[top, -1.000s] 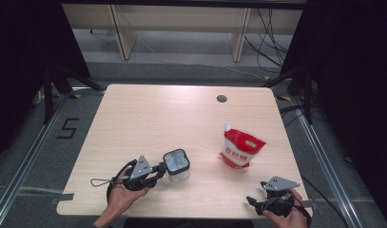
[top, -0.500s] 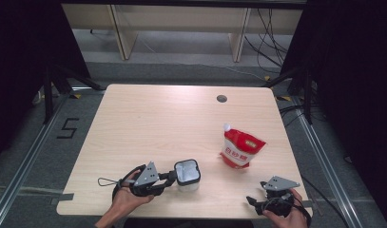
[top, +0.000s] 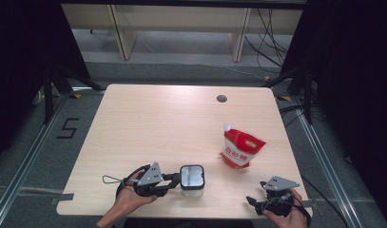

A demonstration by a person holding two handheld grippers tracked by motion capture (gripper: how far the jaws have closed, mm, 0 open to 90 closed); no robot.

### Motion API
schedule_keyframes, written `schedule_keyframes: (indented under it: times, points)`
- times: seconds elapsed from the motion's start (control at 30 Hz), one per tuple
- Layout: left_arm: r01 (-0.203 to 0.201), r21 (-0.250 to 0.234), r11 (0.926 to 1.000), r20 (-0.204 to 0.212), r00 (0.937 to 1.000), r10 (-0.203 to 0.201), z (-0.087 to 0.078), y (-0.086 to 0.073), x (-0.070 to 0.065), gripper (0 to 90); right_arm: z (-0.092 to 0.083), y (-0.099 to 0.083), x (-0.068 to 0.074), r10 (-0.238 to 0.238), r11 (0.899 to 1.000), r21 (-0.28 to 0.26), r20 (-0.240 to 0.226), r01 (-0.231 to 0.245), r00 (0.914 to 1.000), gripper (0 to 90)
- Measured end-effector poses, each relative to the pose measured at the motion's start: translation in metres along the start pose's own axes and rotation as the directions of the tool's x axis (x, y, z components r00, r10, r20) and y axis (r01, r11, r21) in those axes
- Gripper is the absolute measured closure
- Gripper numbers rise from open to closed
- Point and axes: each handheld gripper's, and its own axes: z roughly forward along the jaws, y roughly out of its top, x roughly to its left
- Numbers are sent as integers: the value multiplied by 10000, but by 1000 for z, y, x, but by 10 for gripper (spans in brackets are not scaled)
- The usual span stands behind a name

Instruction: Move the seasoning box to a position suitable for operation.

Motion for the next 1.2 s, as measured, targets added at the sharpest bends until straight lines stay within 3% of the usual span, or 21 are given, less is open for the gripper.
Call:
schedule_keyframes:
  times: [0.03, 0.17, 0.23, 0.3, 0.37, 0.43, 0.47, 0.6, 0.63, 0.77, 0.8, 0.87, 0.93, 1.03, 1.1, 1.2]
  points:
    - [223, 2, 9998, -147, 9996, -223, 1, 0, 0, 685, 0, 0, -1, -132, 9999, -90, 36, 133, 9999, 237]
    - [319, -16, 9995, -46, 9995, -319, 2, 0, 2, 663, 0, 0, 0, -46, 10000, -35, -5, 46, 10000, 237]
    - [348, 27, 9994, -206, 9992, -347, 1, 0, 2, 616, 0, 0, -1, -147, 9998, -93, -17, 147, 9999, 237]
    - [791, -221, 9966, -263, 9965, -797, 0, 0, 2, 565, 1, 0, -2, -209, 9996, -181, 8, 209, 9998, 237]
    - [747, -185, 9970, -266, 9968, -752, -4, 1, 5, 499, 0, 0, -2, -148, 9997, -177, -7, 148, 9999, 238]
    - [1136, -278, 9931, -154, 9934, -1140, -8, 2, 3, 468, 0, 0, -2, -126, 9997, -202, -34, 125, 9999, 237]
    - [918, -195, 9956, -154, 9956, -921, -10, 2, 4, 454, 0, 0, -2, -125, 9997, -202, -51, 124, 9999, 237]
    - [1316, -241, 9910, -144, 9912, -1319, -16, 8, 1, 386, 1, -1, -4, -232, 9994, -247, -97, 230, 9997, 238]
    - [1265, -204, 9918, -156, 9918, -1268, -18, 10, 1, 373, 1, -1, -4, -80, 9997, -213, -114, 77, 9999, 237]
    - [1495, -201, 9886, -171, 9886, -1499, -21, 19, -2, 326, 0, -2, -7, -305, 9990, -313, -41, 304, 9995, 237]
    - [1317, -108, 9912, -301, 9908, -1319, -23, 21, -2, 323, 1, -2, -7, -292, 9991, -311, -98, 289, 9995, 237]
    - [1469, -189, 9890, -206, 9889, -1473, -23, 24, -5, 318, 1, -2, -6, -279, 9992, -276, -173, 274, 9995, 237]
    - [1272, -240, 9916, -226, 9915, -1278, -25, 27, -6, 315, 2, -2, -6, -432, 9986, -325, -162, 427, 9989, 237]
    - [1417, -363, 9892, -271, 9894, -1427, -27, 31, -10, 316, 1, -2, -5, -427, 9986, -308, -156, 422, 9990, 237]
    - [1492, -475, 9877, -257, 9883, -1505, -28, 33, -12, 334, 2, -2, -5, -458, 9983, -356, -143, 453, 9988, 237]
    - [1247, -499, 9909, -129, 9920, -1255, -31, 38, -14, 392, 1, -1, -5, -444, 9986, -277, -142, 440, 9989, 237]
